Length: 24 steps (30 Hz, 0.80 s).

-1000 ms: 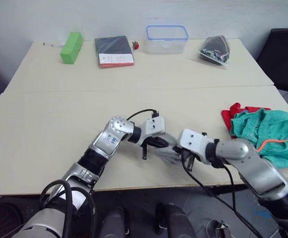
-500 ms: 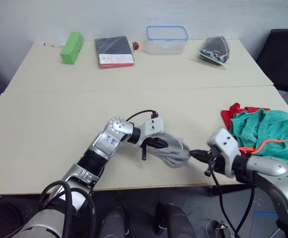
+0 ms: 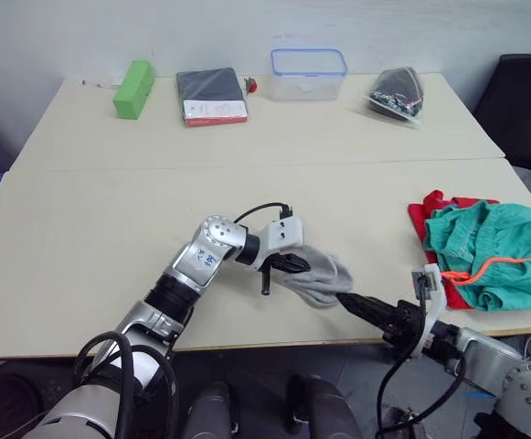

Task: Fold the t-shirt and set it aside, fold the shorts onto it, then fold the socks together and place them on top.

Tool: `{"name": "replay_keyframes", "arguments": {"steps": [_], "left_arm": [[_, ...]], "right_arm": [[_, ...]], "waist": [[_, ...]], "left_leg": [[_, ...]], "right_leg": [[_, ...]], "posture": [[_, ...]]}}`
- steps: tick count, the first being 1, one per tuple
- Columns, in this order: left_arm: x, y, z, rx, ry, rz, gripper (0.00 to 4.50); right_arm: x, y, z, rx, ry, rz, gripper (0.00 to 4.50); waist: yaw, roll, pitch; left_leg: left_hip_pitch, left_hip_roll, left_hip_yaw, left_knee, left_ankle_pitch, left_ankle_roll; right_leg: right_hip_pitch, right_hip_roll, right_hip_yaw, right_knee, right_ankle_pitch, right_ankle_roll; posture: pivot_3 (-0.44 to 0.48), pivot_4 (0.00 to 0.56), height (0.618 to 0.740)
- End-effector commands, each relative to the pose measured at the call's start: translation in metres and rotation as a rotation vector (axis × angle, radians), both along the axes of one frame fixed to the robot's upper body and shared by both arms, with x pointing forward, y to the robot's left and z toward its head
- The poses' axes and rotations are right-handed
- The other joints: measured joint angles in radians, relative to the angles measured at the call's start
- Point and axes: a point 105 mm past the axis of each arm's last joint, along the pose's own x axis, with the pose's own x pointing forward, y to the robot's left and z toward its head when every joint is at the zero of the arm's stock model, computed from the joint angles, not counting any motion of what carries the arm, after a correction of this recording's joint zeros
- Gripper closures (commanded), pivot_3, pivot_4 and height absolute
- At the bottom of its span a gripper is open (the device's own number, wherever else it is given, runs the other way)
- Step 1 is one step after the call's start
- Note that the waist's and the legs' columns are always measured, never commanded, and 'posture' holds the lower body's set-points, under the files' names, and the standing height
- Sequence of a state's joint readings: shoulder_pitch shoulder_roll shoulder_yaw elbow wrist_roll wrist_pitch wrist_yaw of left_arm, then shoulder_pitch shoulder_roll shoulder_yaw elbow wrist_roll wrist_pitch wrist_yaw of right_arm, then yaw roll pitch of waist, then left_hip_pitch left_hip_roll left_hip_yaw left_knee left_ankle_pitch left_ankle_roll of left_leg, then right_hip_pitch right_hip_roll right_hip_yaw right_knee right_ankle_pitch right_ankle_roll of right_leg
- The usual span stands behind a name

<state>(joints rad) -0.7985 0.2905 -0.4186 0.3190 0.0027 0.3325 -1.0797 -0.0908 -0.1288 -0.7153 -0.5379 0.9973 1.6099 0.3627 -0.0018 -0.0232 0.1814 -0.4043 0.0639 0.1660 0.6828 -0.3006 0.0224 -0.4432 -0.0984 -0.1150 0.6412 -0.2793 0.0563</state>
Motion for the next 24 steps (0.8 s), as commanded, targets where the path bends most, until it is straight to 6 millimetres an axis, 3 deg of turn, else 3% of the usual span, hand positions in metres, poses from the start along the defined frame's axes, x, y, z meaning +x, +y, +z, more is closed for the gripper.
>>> {"name": "replay_keyframes", "arguments": {"steps": [1,12,17,22,24], "left_arm": [[-0.003,0.001,0.001,0.021,-0.014,-0.009,4.5],[-0.007,0.001,0.004,0.021,-0.036,0.0,4.5],[-0.01,-0.003,0.008,0.008,-0.043,-0.008,4.5],[-0.011,-0.003,0.007,0.005,-0.045,-0.002,4.5],[-0.011,-0.002,0.007,0.003,-0.045,0.004,4.5]], "right_arm": [[0.003,0.001,-0.01,0.062,0.076,-0.026,0.03],[0.02,0.03,-0.009,0.092,0.156,0.111,0.03],[0.044,0.05,-0.002,0.082,0.171,0.169,0.03],[0.062,0.053,-0.004,0.091,0.201,0.139,0.03],[0.064,0.054,-0.005,0.088,0.206,0.13,0.44]], "waist": [[-0.002,0.0,0.0],[-0.029,0.001,-0.002],[-0.035,0.001,-0.002],[-0.032,0.001,-0.002],[-0.032,0.001,-0.002]], "left_leg": [[0.0,0.0,0.0,0.0,0.0,0.0],[0.002,0.002,0.0,-0.001,0.001,-0.002],[0.003,0.002,0.0,-0.002,0.002,-0.004],[0.003,0.003,0.001,-0.003,0.003,-0.006],[0.003,0.003,0.001,-0.003,0.003,-0.006]], "right_leg": [[0.0,0.0,0.0,0.0,0.0,0.0],[0.0,0.0,0.002,0.002,-0.001,-0.001],[0.0,0.001,0.003,0.002,-0.001,-0.002],[-0.001,0.002,0.003,0.002,-0.001,-0.002],[-0.001,0.002,0.004,0.002,-0.001,-0.002]], "posture": [[0.0,0.15,0.74],[0.0,0.15,0.74],[0.0,0.15,0.74],[0.0,0.15,0.74],[0.0,0.15,0.74]]}}
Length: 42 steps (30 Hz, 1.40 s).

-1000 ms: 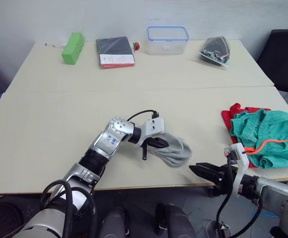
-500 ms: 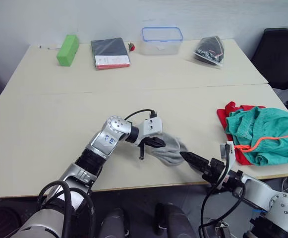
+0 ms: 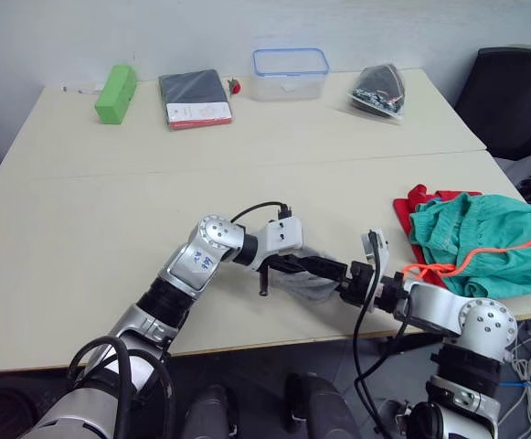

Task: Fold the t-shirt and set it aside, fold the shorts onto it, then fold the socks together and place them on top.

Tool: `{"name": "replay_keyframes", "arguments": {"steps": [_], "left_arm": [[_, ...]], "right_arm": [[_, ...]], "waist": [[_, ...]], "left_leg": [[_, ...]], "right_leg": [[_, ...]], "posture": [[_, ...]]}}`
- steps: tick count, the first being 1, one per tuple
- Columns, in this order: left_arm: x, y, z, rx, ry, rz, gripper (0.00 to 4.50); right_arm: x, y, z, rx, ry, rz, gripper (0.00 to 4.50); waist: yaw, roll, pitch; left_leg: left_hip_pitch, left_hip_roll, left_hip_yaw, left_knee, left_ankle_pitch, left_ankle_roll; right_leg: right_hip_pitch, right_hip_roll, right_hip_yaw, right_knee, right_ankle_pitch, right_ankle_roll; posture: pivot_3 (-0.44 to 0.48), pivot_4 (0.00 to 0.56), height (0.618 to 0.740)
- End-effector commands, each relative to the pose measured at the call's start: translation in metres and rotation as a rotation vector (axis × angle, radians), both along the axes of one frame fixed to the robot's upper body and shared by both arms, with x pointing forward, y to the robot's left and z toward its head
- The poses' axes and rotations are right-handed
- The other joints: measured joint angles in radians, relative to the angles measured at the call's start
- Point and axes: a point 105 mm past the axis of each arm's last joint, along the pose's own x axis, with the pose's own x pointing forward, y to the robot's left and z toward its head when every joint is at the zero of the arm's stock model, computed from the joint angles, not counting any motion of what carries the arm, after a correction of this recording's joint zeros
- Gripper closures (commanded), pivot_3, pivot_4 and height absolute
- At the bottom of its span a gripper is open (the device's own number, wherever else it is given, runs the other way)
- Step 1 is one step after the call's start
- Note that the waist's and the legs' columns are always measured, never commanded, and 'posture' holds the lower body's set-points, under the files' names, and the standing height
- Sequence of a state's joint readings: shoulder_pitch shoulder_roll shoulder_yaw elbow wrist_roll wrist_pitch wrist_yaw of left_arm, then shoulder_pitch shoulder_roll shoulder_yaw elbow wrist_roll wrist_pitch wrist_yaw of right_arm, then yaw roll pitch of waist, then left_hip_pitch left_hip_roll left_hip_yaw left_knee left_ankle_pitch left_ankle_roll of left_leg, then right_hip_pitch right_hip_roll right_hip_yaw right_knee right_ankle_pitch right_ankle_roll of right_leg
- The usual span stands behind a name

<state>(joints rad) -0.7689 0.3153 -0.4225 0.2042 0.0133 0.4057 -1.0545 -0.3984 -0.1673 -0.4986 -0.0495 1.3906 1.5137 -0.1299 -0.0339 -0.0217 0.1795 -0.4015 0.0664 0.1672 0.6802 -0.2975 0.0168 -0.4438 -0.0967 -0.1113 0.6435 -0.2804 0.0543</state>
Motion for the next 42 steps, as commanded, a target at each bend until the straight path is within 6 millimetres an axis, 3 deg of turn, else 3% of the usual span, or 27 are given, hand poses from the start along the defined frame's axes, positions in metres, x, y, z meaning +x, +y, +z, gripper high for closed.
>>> {"name": "replay_keyframes", "arguments": {"steps": [1,12,16,19,23,27,32,35,38,42], "left_arm": [[-0.006,-0.004,0.002,-0.009,-0.018,-0.018,4.5],[-0.012,0.008,-0.001,-0.02,0.008,-0.004,4.5],[-0.018,0.013,0.001,-0.051,0.053,-0.004,4.5],[-0.026,0.019,0.012,-0.123,0.1,-0.019,3.95],[-0.037,0.035,0.037,-0.24,0.164,-0.045,2.74],[-0.043,0.061,0.076,-0.402,0.248,-0.053,1.45],[-0.05,0.07,0.121,-0.562,0.294,-0.09,0.0],[-0.054,0.068,0.131,-0.593,0.26,-0.104,0.0],[-0.054,0.066,0.129,-0.591,0.219,-0.083,0.0],[-0.053,0.064,0.117,-0.579,0.201,-0.041,0.0]], "right_arm": [[0.004,0.002,-0.015,-0.039,0.066,-0.023,0.63],[-0.001,-0.006,-0.019,-0.035,0.073,-0.07,4.18],[-0.004,-0.009,-0.018,-0.082,0.037,-0.072,4.3],[-0.006,-0.011,-0.011,-0.067,0.006,-0.073,4.3],[-0.011,-0.013,0.009,-0.085,-0.1,-0.042,4.3],[-0.028,-0.025,0.053,-0.145,-0.322,0.064,4.3],[-0.046,-0.087,0.102,-0.237,-0.433,0.084,4.3],[-0.049,-0.139,0.126,-0.375,-0.433,0.014,4.3],[-0.044,-0.182,0.14,-0.458,-0.432,-0.065,4.3],[-0.031,-0.247,0.121,-0.678,-0.38,-0.162,4.3]], "waist": [[0.0,0.0,0.0],[0.005,0.0,-0.001],[0.005,0.0,-0.001],[0.006,0.0,-0.001],[0.007,0.001,0.0],[0.007,0.005,0.003],[0.02,0.006,0.003],[0.031,0.006,0.003],[0.033,0.004,0.003],[0.029,0.004,0.003]], "left_leg": [[0.0,0.0,0.0,0.0,0.0,0.0],[0.0,0.0,0.0,0.0,0.0,-0.001],[0.0,0.0,0.0,0.0,0.0,0.0],[-0.001,0.0,-0.001,-0.001,0.0,0.0],[-0.002,0.0,-0.001,-0.001,0.0,-0.001],[-0.003,0.0,-0.001,0.0,0.0,-0.001],[-0.004,-0.002,-0.002,-0.001,-0.001,0.002],[-0.003,-0.003,-0.001,-0.002,-0.001,0.002],[-0.003,-0.002,0.0,-0.002,-0.001,0.002],[-0.002,-0.002,0.005,-0.001,-0.001,0.003]], "right_leg": [[0.0,0.0,0.0,0.0,0.0,0.0],[0.0,-0.001,0.0,-0.001,0.0,0.0],[0.0,-0.002,0.0,-0.001,0.0,0.0],[0.0,-0.001,0.0,-0.002,0.0,0.0],[0.0,-0.002,0.0,-0.003,0.0,0.0],[-0.001,-0.001,0.0,-0.003,0.0,0.001],[0.0,0.0,-0.002,-0.006,0.001,0.002],[0.001,0.001,0.0,-0.01,0.002,0.005],[0.002,0.003,0.0,-0.013,0.003,0.006],[0.002,0.003,0.004,-0.015,0.005,0.009]], "posture": [[0.0,0.15,0.74],[0.0,0.15,0.74],[0.0,0.15,0.74],[0.0,0.15,0.74],[0.0,0.15,0.74],[0.0,0.15,0.74],[0.0,0.15,0.74],[0.0,0.15,0.74],[0.0,0.15,0.74],[0.0,0.15,0.74]]}}
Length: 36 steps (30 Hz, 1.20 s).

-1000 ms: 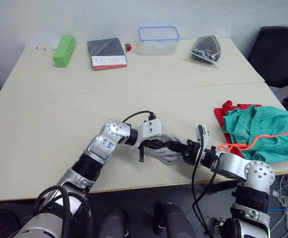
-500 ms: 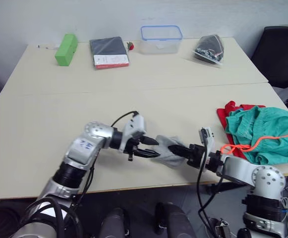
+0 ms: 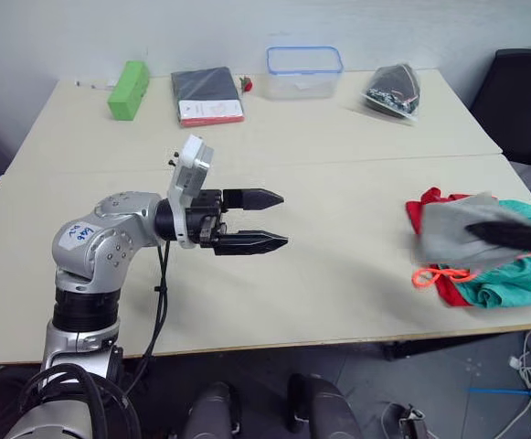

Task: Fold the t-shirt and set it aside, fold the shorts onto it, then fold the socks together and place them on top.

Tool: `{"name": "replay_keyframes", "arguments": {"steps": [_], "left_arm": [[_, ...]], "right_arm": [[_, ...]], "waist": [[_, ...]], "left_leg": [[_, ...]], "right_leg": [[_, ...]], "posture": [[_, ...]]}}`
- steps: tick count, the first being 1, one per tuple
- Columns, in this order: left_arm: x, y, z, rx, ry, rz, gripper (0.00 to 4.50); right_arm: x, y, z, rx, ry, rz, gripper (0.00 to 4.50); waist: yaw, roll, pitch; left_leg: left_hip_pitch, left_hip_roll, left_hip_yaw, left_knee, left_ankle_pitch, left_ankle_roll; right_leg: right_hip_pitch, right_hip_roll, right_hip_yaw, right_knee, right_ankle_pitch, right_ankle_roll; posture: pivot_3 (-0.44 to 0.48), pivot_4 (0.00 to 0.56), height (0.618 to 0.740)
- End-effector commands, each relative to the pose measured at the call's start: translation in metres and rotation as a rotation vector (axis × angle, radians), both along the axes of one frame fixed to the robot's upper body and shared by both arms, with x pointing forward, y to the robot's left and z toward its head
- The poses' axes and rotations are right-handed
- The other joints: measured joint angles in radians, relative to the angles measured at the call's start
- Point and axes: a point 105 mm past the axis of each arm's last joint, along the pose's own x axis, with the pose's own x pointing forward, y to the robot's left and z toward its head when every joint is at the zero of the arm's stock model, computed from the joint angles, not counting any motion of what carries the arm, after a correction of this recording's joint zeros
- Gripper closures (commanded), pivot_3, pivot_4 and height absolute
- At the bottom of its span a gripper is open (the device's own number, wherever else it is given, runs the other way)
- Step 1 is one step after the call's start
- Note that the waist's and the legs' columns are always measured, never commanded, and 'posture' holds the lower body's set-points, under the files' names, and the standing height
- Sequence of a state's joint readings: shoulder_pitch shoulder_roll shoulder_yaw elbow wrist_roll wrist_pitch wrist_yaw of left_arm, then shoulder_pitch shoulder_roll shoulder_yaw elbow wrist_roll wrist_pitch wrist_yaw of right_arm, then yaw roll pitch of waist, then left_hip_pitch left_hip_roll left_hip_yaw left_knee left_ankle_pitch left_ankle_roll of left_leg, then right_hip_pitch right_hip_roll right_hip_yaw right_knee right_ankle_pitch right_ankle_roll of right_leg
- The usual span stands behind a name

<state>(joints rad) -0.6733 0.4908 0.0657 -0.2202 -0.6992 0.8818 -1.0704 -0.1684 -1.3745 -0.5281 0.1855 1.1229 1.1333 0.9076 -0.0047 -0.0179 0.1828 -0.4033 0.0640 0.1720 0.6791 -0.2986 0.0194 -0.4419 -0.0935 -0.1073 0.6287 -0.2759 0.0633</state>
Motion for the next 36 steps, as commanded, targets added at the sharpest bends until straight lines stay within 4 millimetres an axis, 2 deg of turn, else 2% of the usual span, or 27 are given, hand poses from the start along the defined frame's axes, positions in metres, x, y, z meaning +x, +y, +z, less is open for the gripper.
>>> {"name": "replay_keyframes", "arguments": {"steps": [1,4,7,10,14,18,23,26,30,33,36], "left_arm": [[-0.004,-0.003,-0.004,0.014,-0.05,0.02,0.0],[-0.005,-0.006,-0.008,0.026,-0.058,0.027,0.0],[-0.005,-0.008,-0.01,0.04,-0.07,0.027,0.0],[-0.003,-0.008,-0.008,0.041,-0.08,0.041,0.0],[0.001,-0.007,-0.006,0.049,-0.1,0.06,0.0],[0.0,-0.003,-0.005,0.047,-0.088,0.059,0.0],[-0.001,0.003,0.001,0.014,-0.04,0.045,0.0],[-0.001,0.009,0.005,0.011,-0.031,0.035,0.0],[0.001,0.017,0.007,0.019,-0.027,0.041,0.0],[0.004,0.028,0.008,0.044,-0.029,0.069,0.0],[-0.002,0.039,0.008,0.061,-0.011,0.049,0.0]], "right_arm": [[0.011,-0.046,-0.021,-0.154,0.0,-0.094,4.3],[0.038,-0.07,-0.046,-0.208,0.011,-0.237,4.3],[0.059,-0.072,-0.075,-0.251,0.056,-0.282,4.3],[0.073,-0.072,-0.091,-0.256,0.076,-0.328,4.3],[0.075,-0.089,-0.108,-0.39,0.057,-0.407,3.0],[0.067,-0.094,-0.103,-0.531,-0.019,-0.31,1.64],[0.05,-0.098,-0.075,-0.579,-0.142,-0.222,0.04],[0.03,-0.106,-0.058,-0.646,-0.159,-0.187,0.04],[0.004,-0.128,-0.035,-0.652,-0.159,-0.262,0.04],[-0.033,-0.123,-0.014,-0.518,-0.144,-0.164,0.04],[-0.073,-0.117,-0.009,-0.418,-0.106,-0.078,0.04]], "waist": [[-0.002,-0.001,0.0],[-0.008,-0.001,0.0],[-0.02,0.001,0.001],[-0.022,0.002,0.001],[-0.022,0.001,0.001],[-0.017,0.001,0.0],[-0.013,0.001,0.0],[-0.009,0.002,0.001],[-0.007,0.003,0.0],[0.0,0.005,0.0],[0.003,0.005,0.001]], "left_leg": [[0.0,0.0,0.0,0.0,0.0,0.0],[0.0,0.0,0.003,0.001,0.0,-0.001],[0.0,0.0,0.004,0.001,0.001,-0.002],[0.0,0.001,0.003,0.001,0.002,-0.004],[0.0,0.001,0.004,0.002,0.002,-0.004],[0.0,0.0,0.003,0.003,0.002,-0.003],[0.0,0.0,0.003,0.003,0.002,-0.003],[0.0,0.0,0.004,0.003,0.002,-0.003],[0.001,0.0,0.004,0.003,0.002,-0.003],[0.001,0.0,0.004,0.002,0.002,-0.003],[0.001,0.0,0.003,0.001,0.002,-0.003]], "right_leg": [[0.0,0.0,0.0,0.0,0.0,0.0],[-0.002,0.0,0.001,0.0,0.001,0.001],[-0.002,0.0,0.002,0.001,0.001,0.0],[-0.003,0.0,0.003,0.002,0.001,0.0],[-0.002,0.001,0.002,0.002,0.001,0.0],[-0.001,0.0,0.002,0.001,0.002,0.001],[-0.001,0.0,0.003,0.001,0.002,0.002],[-0.001,0.0,0.003,0.002,0.002,0.002],[-0.001,0.0,0.003,0.002,0.002,0.002],[-0.001,0.0,0.003,0.001,0.002,0.002],[-0.001,0.002,0.003,0.0,0.002,0.001]], "posture": [[0.0,0.15,0.74],[0.0,0.15,0.74],[0.0,0.15,0.74],[0.0,0.15,0.74],[0.0,0.15,0.74],[0.0,0.15,0.74],[0.0,0.15,0.74],[0.0,0.15,0.74],[0.0,0.15,0.74],[0.0,0.15,0.74],[0.0,0.15,0.74]]}}
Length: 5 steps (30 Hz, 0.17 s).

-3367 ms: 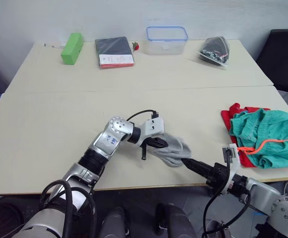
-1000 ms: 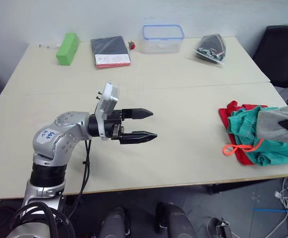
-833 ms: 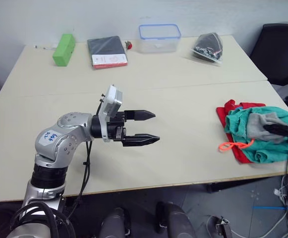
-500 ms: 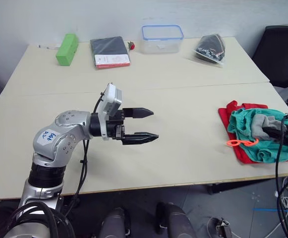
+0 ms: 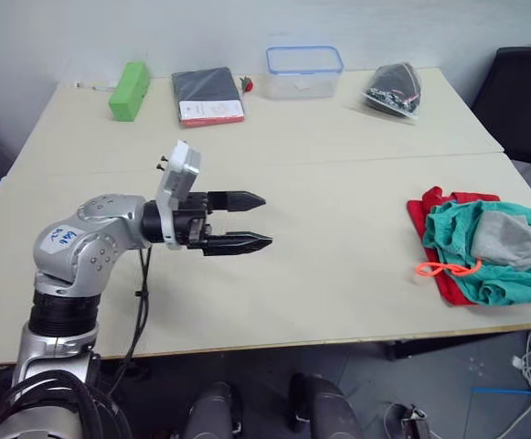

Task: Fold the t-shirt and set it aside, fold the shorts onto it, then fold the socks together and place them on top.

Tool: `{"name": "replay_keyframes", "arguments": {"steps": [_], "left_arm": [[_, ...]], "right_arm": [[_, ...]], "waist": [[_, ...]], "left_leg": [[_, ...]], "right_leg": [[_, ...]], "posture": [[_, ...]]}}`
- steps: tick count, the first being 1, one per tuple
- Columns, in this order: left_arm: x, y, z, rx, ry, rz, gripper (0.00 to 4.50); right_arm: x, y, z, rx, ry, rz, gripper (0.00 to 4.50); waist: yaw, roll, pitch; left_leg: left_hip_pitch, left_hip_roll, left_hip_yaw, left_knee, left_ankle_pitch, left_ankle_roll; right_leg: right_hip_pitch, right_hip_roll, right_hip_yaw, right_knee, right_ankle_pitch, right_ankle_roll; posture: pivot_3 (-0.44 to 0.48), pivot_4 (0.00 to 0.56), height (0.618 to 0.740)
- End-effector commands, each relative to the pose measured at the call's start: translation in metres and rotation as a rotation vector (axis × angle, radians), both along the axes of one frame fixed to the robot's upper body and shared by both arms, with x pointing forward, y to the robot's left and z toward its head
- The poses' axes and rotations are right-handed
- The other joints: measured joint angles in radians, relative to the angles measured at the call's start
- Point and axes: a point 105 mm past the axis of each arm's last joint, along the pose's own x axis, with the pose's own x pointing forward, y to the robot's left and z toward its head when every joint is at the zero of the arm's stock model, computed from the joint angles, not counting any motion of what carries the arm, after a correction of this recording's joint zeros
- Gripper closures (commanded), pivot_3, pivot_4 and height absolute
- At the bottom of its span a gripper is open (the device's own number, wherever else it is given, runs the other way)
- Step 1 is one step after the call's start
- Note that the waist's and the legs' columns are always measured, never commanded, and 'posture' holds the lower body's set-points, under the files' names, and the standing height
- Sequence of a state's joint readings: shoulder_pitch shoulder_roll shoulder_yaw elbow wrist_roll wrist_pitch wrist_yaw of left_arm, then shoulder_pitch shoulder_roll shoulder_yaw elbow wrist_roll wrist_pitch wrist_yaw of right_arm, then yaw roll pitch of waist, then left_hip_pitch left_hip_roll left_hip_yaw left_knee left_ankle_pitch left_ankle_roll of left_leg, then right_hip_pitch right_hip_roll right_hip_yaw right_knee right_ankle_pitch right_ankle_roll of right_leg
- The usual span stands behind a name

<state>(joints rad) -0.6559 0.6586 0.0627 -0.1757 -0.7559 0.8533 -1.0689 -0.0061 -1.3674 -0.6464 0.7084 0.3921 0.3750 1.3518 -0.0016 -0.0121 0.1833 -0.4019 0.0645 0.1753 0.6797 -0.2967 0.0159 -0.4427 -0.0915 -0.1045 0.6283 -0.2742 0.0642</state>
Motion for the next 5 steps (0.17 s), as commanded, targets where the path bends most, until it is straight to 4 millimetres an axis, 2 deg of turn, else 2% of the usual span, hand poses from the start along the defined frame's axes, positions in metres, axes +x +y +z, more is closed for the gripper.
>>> {"name": "replay_keyframes", "arguments": {"steps": [1,3,5], "left_arm": [[-0.009,0.012,0.01,-0.015,-0.025,-0.033,0.0],[-0.009,0.016,0.012,-0.015,-0.033,-0.024,0.0],[-0.009,0.017,0.012,-0.017,-0.035,-0.022,0.0]], "right_arm": [[-0.035,0.01,0.026,0.093,-0.032,0.094,0.04],[-0.053,0.009,0.025,0.128,-0.018,0.073,0.04],[-0.06,0.009,0.024,0.143,-0.016,0.06,0.04]], "waist": [[0.0,0.0,0.0],[0.0,0.0,0.0],[0.0,-0.001,0.0]], "left_leg": [[0.0,0.0,0.0,0.0,0.0,0.0],[0.001,0.0,0.0,0.0,-0.001,0.001],[0.001,0.0,0.0,0.001,-0.001,0.002]], "right_leg": [[0.0,0.0,0.0,0.0,0.0,0.0],[0.001,0.0,-0.001,0.0,0.0,0.0],[0.003,-0.002,0.0,0.0,0.0,0.001]], "posture": [[0.0,0.15,0.74],[0.0,0.15,0.74],[0.0,0.15,0.74]]}}
